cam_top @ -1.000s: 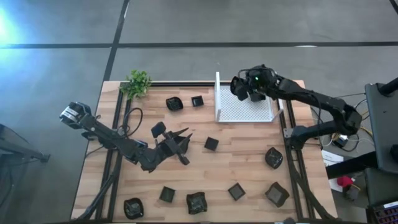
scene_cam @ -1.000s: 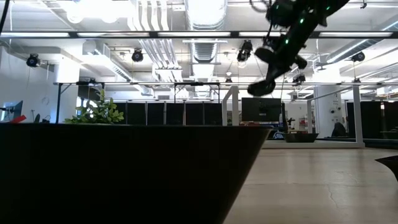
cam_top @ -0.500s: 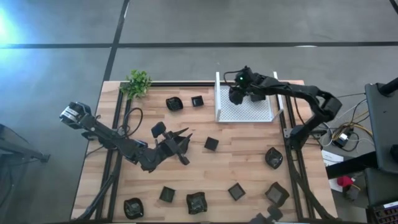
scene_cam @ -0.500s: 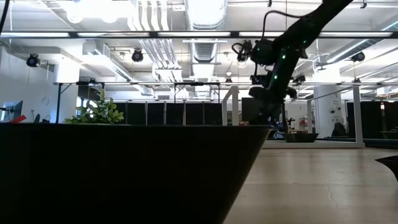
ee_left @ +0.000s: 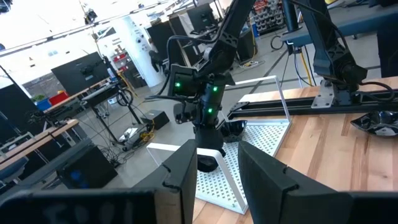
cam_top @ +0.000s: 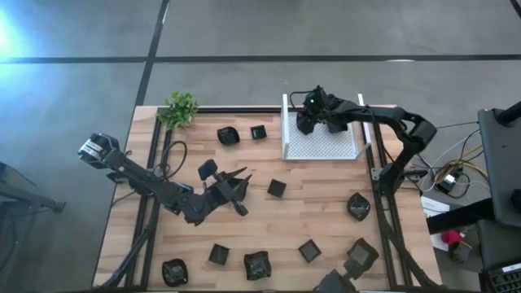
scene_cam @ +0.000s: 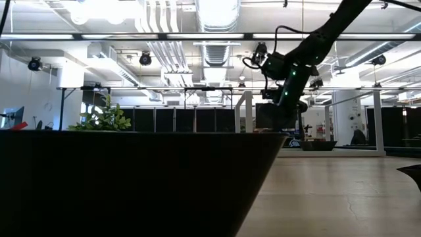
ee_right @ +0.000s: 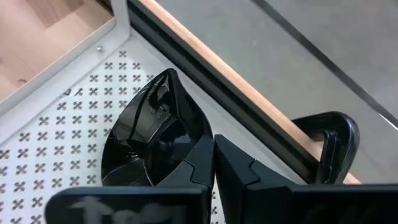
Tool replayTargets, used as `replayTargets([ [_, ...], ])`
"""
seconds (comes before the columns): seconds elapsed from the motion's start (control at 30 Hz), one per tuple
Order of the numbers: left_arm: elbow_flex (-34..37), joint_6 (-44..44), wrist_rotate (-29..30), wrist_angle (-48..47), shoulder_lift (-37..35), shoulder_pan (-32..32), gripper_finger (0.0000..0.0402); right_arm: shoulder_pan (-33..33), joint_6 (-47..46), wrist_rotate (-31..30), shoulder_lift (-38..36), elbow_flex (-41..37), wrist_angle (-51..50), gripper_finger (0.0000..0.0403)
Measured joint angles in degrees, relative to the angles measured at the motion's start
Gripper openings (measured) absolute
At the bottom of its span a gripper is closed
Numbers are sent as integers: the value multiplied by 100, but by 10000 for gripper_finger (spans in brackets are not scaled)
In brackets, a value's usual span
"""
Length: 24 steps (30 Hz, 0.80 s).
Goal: Pick & Place Mini shaped plates
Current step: Put the leaf shaped plate on the shelf
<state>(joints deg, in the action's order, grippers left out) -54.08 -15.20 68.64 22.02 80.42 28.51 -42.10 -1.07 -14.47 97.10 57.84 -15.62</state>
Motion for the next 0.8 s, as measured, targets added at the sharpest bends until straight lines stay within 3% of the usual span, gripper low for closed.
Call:
replayTargets([
  [0.8,0,42,0,-13,0,4,113,-19,108,250,114,0,129,8],
])
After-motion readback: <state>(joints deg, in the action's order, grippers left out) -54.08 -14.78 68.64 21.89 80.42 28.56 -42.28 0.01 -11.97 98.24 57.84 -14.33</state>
